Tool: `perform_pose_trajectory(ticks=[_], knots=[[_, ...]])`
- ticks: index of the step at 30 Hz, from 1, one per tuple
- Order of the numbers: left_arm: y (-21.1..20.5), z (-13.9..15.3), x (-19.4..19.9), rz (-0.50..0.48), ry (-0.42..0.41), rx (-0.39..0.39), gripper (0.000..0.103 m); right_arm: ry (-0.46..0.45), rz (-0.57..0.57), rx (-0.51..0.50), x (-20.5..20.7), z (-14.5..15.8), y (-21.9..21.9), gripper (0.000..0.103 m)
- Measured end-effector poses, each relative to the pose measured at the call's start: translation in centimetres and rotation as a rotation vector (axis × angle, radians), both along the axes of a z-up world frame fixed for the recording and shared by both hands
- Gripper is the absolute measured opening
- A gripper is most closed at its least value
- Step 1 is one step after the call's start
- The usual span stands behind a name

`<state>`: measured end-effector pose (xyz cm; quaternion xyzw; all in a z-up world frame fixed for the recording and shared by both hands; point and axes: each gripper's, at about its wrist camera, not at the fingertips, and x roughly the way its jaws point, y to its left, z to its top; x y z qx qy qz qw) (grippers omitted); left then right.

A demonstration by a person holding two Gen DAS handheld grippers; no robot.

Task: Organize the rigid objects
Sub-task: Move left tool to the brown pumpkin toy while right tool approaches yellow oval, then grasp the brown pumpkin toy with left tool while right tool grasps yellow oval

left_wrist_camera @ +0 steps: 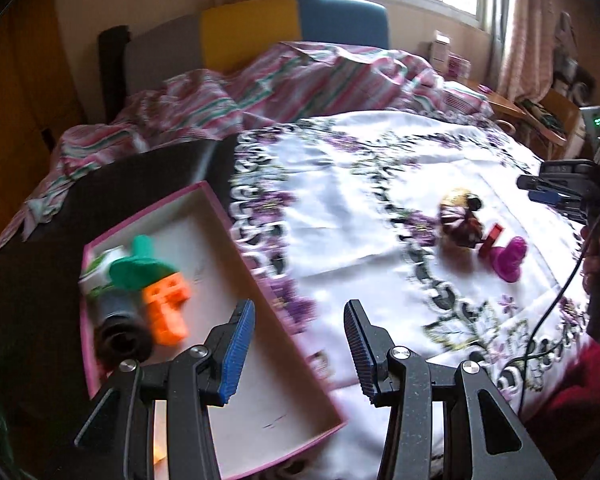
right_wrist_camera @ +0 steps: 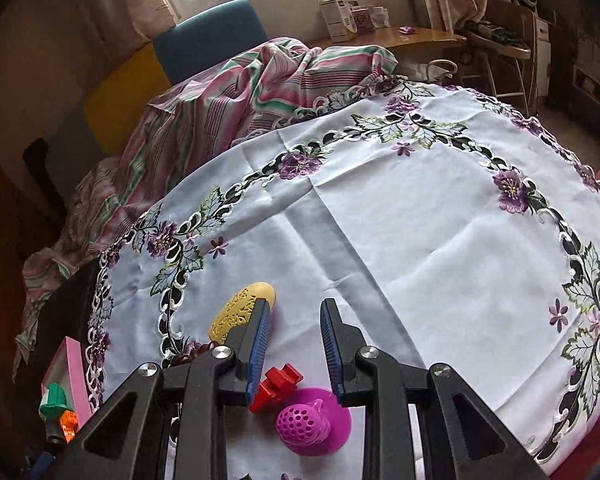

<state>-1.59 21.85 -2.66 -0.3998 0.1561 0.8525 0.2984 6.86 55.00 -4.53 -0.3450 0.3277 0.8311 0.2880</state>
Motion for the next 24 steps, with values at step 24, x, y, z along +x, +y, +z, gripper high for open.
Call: perform_pose_trajectory(ticks=[24], knots=[[19.7,-2.6,-1.3,-0.303,-0.080,0.032,0.060,0.047,-0.030,-0.127,0.6,-0.9,1.7,0.025]])
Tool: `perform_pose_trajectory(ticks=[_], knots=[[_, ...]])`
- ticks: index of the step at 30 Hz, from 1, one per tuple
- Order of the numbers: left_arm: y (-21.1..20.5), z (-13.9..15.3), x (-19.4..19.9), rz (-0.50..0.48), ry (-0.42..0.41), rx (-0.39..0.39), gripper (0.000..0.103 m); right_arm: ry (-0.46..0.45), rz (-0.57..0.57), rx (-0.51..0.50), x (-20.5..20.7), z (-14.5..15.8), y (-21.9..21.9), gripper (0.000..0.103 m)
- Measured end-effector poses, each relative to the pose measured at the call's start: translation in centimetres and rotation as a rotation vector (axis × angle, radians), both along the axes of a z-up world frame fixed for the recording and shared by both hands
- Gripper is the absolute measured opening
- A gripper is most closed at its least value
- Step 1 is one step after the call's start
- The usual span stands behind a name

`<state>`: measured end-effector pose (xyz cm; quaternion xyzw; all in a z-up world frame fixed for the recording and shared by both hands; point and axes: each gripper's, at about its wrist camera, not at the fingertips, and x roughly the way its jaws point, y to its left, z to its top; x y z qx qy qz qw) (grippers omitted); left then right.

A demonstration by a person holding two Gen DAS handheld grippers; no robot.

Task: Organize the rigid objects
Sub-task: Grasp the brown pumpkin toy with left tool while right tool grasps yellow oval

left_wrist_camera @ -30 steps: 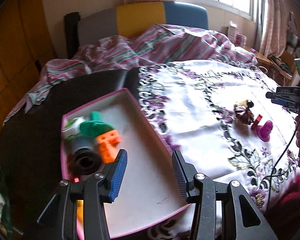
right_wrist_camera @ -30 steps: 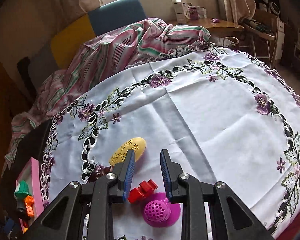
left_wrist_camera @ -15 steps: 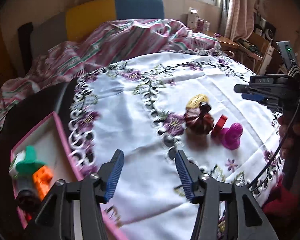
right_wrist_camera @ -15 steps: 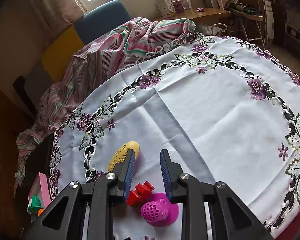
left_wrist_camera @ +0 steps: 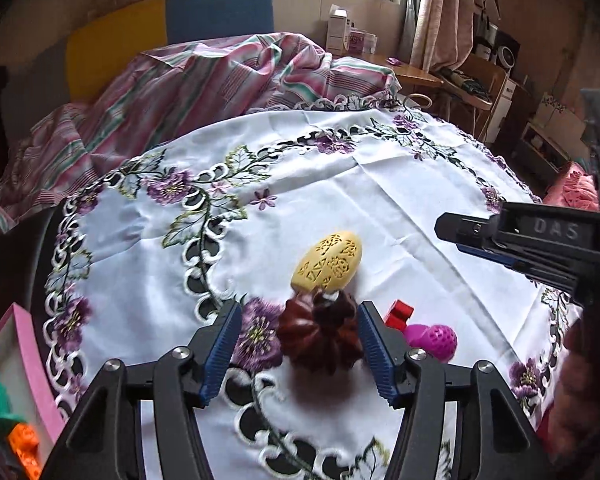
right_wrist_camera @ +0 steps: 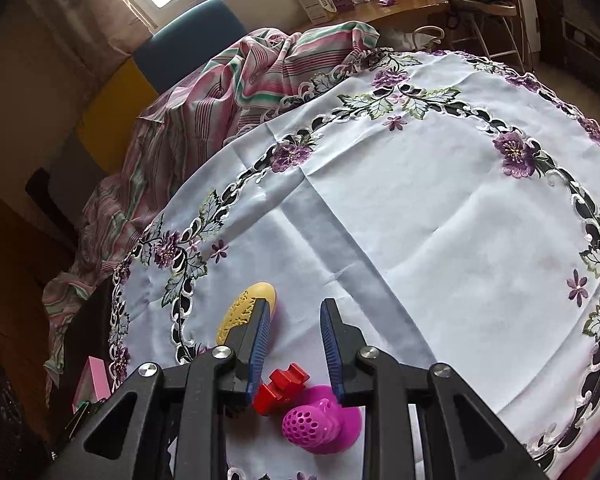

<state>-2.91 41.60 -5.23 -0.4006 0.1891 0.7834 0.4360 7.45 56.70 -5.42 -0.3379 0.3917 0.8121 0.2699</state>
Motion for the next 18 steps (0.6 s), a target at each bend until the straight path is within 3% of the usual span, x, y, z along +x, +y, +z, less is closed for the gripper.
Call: perform_pose_trajectory(ticks=[2,4,5,13,18], knots=[[1.0,-0.6,-0.3,-0.006,-0.023,-0.005,0.060,-0.003,0.000,-0.005,0.0,-0.1,0.1,0.025],[1.6,-1.4,-0.7,-0.017,-0.060,-0.006,0.031,-0.011,0.002,-0.003,-0.1,-0.2,0.1,0.026],[1.6,-1.7,-0.8,-0.016,-0.083,-0.006,0.024,-0.017,0.002,-0.004,-0.1,-0.4,0.1,0.026],[-4.1,-0.8,-1.2,0.056,-0.139,0.046,0.024,-0.042,0.038,0.016,-0.8,-0.5,-0.6,0.025],[-9.0,-0.4,-1.0,0.119,-0.125,0.055,0.024,-0.058,0.078,-0.008,-1.5,-1.2,-0.9,0.025]])
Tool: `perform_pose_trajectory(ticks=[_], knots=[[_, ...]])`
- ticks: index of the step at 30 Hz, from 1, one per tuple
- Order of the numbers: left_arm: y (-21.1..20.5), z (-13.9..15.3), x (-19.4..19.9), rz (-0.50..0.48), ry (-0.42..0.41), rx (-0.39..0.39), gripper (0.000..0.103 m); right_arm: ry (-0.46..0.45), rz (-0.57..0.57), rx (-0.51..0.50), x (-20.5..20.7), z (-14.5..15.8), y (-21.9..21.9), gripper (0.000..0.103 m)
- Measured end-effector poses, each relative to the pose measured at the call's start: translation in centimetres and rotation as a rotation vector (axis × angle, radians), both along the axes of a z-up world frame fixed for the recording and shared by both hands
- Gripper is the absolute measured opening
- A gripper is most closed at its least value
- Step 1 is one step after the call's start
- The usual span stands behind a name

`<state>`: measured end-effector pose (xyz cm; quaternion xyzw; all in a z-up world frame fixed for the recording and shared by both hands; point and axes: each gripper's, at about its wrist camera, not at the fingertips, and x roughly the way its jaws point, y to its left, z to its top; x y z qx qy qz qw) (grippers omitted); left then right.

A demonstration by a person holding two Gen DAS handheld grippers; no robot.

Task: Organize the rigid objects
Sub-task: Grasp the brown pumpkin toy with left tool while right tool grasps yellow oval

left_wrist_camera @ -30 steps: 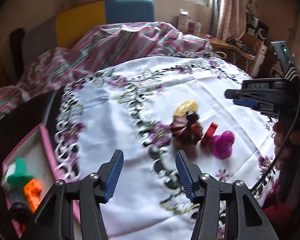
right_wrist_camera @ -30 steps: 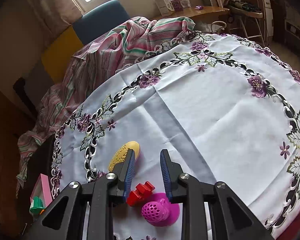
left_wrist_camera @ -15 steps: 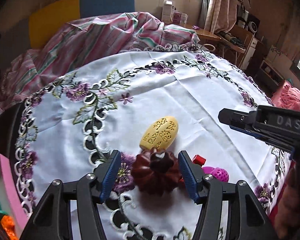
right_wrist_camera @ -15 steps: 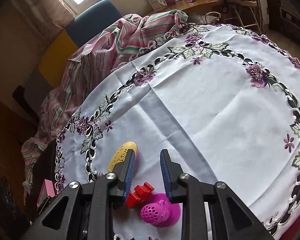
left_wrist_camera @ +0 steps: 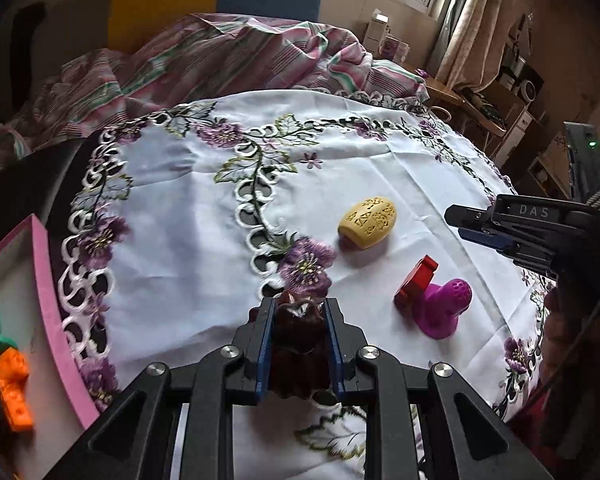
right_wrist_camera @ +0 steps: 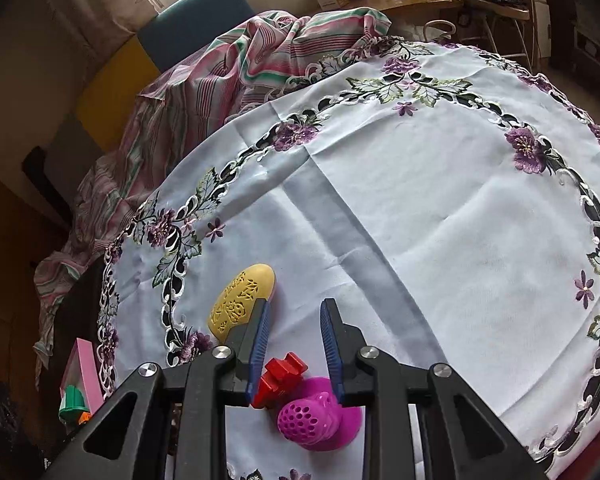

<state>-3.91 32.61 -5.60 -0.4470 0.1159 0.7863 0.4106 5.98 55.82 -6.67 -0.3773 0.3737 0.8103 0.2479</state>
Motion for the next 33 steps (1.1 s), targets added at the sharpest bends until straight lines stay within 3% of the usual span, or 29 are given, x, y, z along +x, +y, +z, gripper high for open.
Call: perform_pose_trajectory(ticks=[2,4,11,25,27,29,31,33], knots=[[-1.7,0.3,0.3,0.017,0.009,0.001,0.024,0.005,0.023,-0.016,-0.3,-0.2,-0.3,0.026],[-3.3,0.6,0.6,0.031,0.006,0.008,0.024,0.005,0.045,-0.021,-0.8,-0.4,-0.8,0.034],[-7.8,2.1,1.8,0.058,0.033,0.038,0.024,0.023,0.094,-0.059,-2.4,-0.6,-1.9,0.040],[-11.9,3.5,2.6,0.140,0.094,0.018,0.024,-0.144,0.064,-0.066,-8.9,-4.0,-1.4,0.048],[-12.4,3.9,2.7,0.152,0.114,0.013,0.024,-0.171,0.104,-0.012,-10.2,-4.0,-2.0,0.048],[-12.9,4.1,2.7,0.160,0.113,0.020,0.024,-0.254,0.157,0.073,-11.6,-4.0,-3.1,0.037],[-13.3,4.3,2.8,0.168,0.117,0.025,0.024,-0.276,0.216,0.121,-12.2,-3.9,-4.1,0.029],[-13.6,4.3,2.9,0.172,0.120,0.027,0.024,-0.283,0.256,0.146,-12.2,-3.9,-5.0,0.028]])
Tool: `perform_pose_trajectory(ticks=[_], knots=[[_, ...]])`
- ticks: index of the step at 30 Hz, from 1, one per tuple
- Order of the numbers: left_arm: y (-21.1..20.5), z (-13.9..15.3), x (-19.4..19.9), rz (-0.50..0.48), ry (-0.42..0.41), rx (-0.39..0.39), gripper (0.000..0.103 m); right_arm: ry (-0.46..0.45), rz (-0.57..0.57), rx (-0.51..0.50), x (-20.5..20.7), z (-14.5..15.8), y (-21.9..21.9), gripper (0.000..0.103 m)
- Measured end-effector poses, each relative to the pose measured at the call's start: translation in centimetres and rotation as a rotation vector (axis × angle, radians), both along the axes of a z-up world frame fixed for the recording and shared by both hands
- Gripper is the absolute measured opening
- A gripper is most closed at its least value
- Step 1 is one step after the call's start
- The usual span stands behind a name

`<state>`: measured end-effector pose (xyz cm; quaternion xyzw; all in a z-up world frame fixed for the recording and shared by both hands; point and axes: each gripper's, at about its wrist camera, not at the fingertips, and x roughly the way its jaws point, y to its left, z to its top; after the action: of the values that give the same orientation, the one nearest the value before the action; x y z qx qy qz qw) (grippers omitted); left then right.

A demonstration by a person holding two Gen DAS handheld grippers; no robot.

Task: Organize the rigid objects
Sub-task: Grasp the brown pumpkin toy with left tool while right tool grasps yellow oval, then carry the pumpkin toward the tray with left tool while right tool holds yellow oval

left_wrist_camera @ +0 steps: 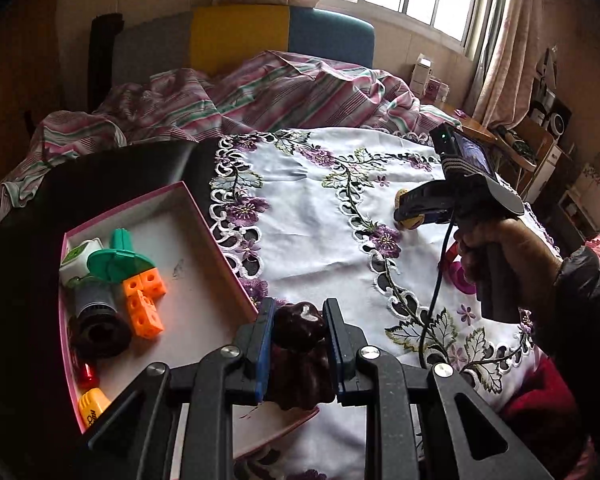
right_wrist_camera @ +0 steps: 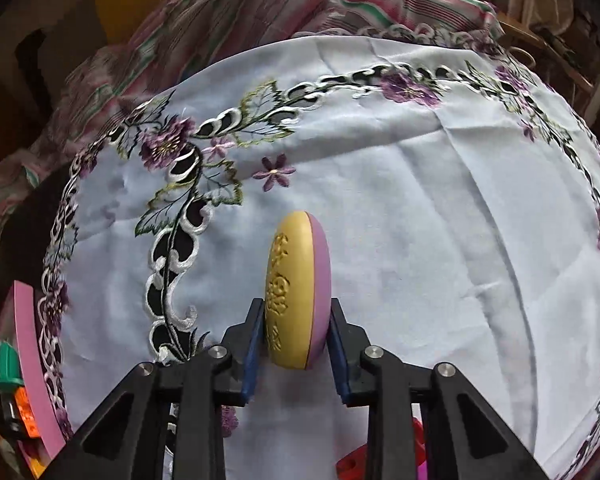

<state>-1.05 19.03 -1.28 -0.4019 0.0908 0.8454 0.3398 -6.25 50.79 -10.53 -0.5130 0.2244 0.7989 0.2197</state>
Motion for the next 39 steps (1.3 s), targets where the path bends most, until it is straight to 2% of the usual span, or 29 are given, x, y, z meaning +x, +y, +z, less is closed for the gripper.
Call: perform_pose_trajectory(ticks=[6,10,13,15,21,29,39], knots=[[-0.5,-0.3,0.1,0.010,-0.009,0.000,0.024,0.006,0.152,-0.008,1.0,0.7,-4.0,0.028],[-1.0,-0.5,0.1,0.022,-0.013,-0.001,0.024,0.019,0.254,-0.053,2.2,1.5,-6.6,0.028],[-1.4,-0.7,0.1,0.039,-0.011,-0.007,0.024,0.017,0.316,-0.057,3.2,1.1,-8.3,0.028],[-1.6,-0.9,0.1,0.050,-0.016,-0.008,0.024,0.015,0.324,-0.045,3.6,0.1,-8.7,0.028],[-2.0,-1.4,0.1,0.075,-0.020,-0.024,0.024,0.061,0.302,-0.097,3.8,0.0,-7.8,0.028],[-2.2,-2.4,-0.3,0.093,-0.057,-0.038,0.024,0.059,0.315,-0.083,3.2,0.0,-8.0,0.028],[-2.9,-2.7,-0.4,0.125,-0.052,-0.051,0.024,0.079,0.303,-0.119,3.4,-0.1,-7.6,0.031]])
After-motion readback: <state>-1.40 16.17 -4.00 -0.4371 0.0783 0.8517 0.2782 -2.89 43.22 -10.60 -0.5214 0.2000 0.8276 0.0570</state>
